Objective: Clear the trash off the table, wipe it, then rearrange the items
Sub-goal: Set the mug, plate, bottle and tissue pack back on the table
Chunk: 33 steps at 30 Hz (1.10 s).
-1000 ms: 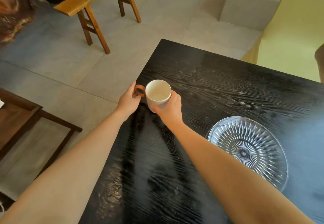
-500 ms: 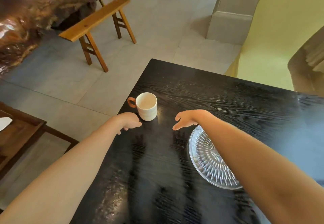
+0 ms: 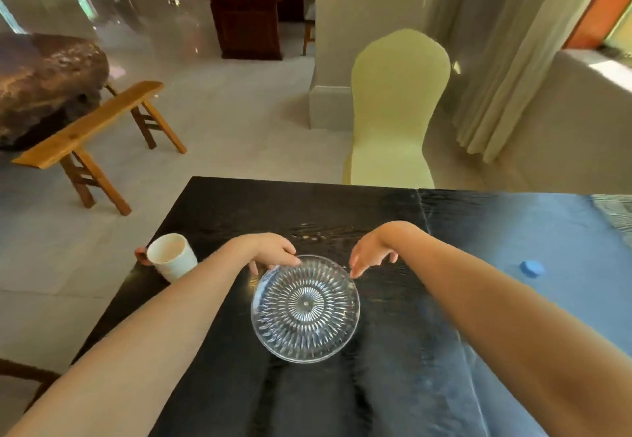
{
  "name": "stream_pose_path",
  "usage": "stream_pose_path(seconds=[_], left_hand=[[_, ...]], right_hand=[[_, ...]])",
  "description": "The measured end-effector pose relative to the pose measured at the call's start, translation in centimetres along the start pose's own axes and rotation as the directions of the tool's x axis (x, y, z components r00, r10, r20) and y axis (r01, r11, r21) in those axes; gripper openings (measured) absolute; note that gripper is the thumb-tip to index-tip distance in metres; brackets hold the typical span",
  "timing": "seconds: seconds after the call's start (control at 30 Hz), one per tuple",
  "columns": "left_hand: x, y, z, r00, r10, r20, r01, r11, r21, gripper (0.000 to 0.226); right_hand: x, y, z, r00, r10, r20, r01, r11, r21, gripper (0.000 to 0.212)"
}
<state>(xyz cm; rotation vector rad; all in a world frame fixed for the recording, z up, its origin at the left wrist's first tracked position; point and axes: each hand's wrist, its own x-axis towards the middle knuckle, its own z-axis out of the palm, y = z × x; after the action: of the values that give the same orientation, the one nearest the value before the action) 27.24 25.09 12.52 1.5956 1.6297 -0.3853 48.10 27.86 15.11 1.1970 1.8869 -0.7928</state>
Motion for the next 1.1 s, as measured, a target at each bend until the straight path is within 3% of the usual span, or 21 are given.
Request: stream_pose_path(seconds=[0.3,0.63,0.77,0.9,1.1], left_hand=[[1.5,17.0,3.2,0.986,0.144,0.083,-0.157,0.973,0.171,0.061],[3.9,28.9,8.3,0.968,0.19,0.164,-0.227,0.941,0.251,0.067],[6.1,31.7,10.8,0.968,0.243,0.061,-0.25,0.954,0.163,0.081],[8.5,33.7,13.4,0.949,0.312,-0.038,-0.31,0.95,0.046,0.089],[11.8,34.8,16.4,0.905,0.403,-0.14,-0.423,0.889,-0.175,0.094]], right_hand=[[-8.6,14.8,4.4,0.988,0.117,-0.101,-0.099,0.981,0.165,0.056],[-13.5,26.2,9.4,0.967,0.197,-0.158,-0.129,0.923,0.362,0.045],[-12.7,29.5,12.8,0.952,0.242,-0.187,-0.159,0.915,0.371,0.038],[-10.2,31.8,16.8,0.907,0.291,-0.304,-0.179,0.921,0.345,0.027],[-4.3,34.0,24.1,0.855,0.444,-0.267,-0.242,0.798,0.552,0.054]])
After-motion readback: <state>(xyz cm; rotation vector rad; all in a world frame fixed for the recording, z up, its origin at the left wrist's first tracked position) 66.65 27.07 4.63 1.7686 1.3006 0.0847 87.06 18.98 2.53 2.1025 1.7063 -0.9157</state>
